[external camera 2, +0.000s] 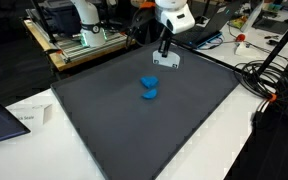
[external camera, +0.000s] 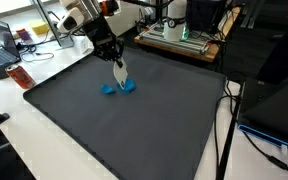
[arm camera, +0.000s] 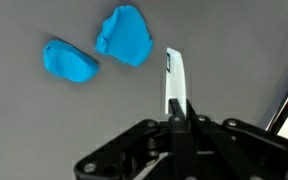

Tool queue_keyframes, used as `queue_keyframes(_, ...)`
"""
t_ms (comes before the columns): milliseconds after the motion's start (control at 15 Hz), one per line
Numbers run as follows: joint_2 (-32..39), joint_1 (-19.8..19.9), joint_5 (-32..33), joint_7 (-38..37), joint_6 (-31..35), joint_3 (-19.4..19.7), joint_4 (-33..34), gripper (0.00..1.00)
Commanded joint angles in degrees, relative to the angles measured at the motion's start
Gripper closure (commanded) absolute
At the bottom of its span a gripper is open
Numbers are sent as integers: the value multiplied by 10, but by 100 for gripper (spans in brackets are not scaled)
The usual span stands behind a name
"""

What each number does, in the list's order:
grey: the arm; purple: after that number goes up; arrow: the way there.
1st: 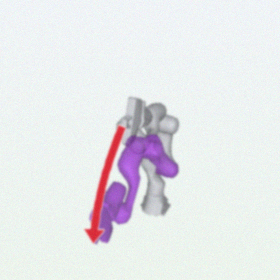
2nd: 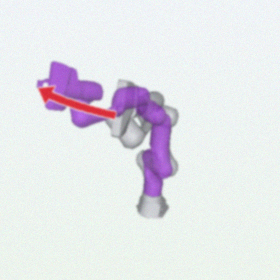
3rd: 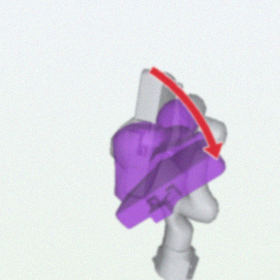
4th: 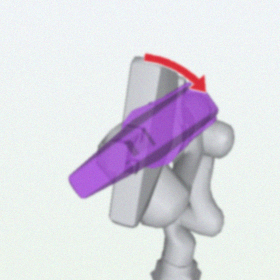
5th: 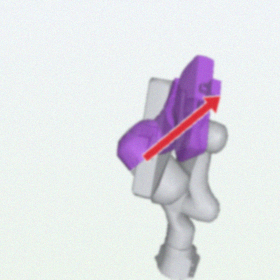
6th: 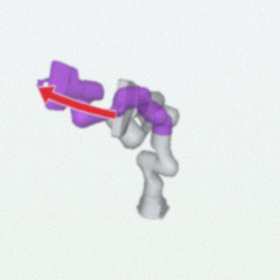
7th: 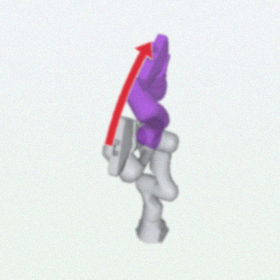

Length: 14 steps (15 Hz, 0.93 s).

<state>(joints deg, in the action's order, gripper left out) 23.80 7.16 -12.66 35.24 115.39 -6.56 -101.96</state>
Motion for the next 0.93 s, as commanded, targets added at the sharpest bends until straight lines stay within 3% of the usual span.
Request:
queue_keyframes(0,3,22,-43,62,-32,-4,3,99)
queue_keyframes(867,55,66,-103,202,-79,7,15,99)
